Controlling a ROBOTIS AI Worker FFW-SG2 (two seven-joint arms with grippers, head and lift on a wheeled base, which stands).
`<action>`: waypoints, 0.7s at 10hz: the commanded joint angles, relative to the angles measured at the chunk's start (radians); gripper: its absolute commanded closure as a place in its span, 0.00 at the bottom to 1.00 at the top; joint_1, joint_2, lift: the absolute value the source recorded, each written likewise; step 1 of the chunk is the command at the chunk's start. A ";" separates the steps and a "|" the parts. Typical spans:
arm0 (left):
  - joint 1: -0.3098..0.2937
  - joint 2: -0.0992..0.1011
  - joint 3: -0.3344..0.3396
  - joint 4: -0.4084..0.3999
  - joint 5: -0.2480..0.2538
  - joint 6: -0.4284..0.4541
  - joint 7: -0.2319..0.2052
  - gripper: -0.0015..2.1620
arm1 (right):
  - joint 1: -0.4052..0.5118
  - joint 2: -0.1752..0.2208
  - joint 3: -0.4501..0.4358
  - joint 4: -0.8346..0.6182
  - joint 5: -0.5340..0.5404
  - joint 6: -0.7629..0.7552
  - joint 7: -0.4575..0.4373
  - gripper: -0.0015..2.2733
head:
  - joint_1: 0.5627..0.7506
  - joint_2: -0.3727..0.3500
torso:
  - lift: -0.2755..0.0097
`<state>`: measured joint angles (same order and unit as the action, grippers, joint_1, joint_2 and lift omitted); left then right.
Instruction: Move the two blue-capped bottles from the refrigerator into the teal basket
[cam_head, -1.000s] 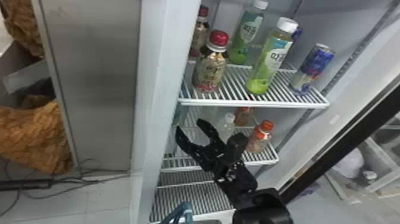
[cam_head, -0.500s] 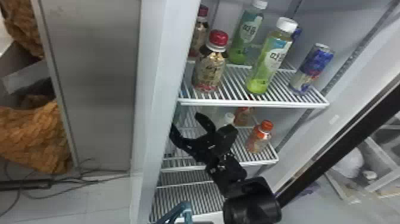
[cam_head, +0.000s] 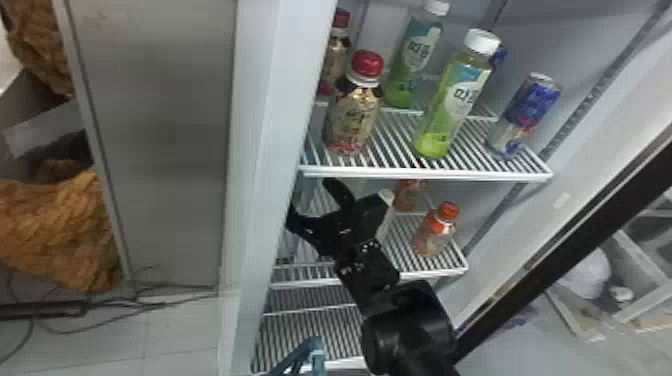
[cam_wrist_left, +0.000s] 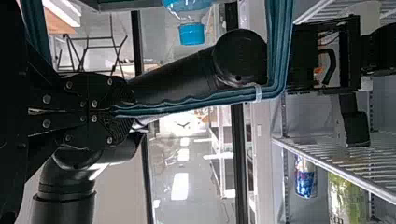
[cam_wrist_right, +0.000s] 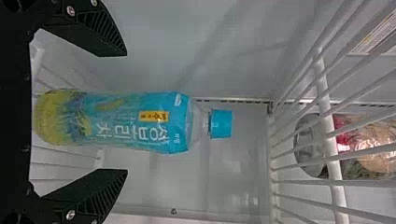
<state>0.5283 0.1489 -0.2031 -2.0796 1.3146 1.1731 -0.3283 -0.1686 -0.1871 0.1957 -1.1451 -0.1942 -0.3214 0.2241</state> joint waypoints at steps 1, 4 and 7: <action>-0.008 0.001 -0.006 0.007 0.002 -0.002 0.000 0.54 | -0.040 0.002 0.025 0.037 -0.014 -0.003 -0.017 0.05 | 0.70 0.03 | 0.41; -0.015 0.001 -0.012 0.012 0.006 -0.007 0.000 0.54 | -0.109 0.000 0.056 0.101 -0.021 -0.005 -0.054 0.05 | 0.70 0.03 | 0.41; -0.018 0.005 -0.016 0.017 0.011 -0.012 -0.002 0.54 | -0.151 -0.006 0.093 0.157 -0.030 0.000 -0.075 0.05 | 0.70 0.03 | 0.41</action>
<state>0.5121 0.1523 -0.2173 -2.0632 1.3239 1.1616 -0.3291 -0.3138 -0.1916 0.2853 -0.9958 -0.2226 -0.3240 0.1487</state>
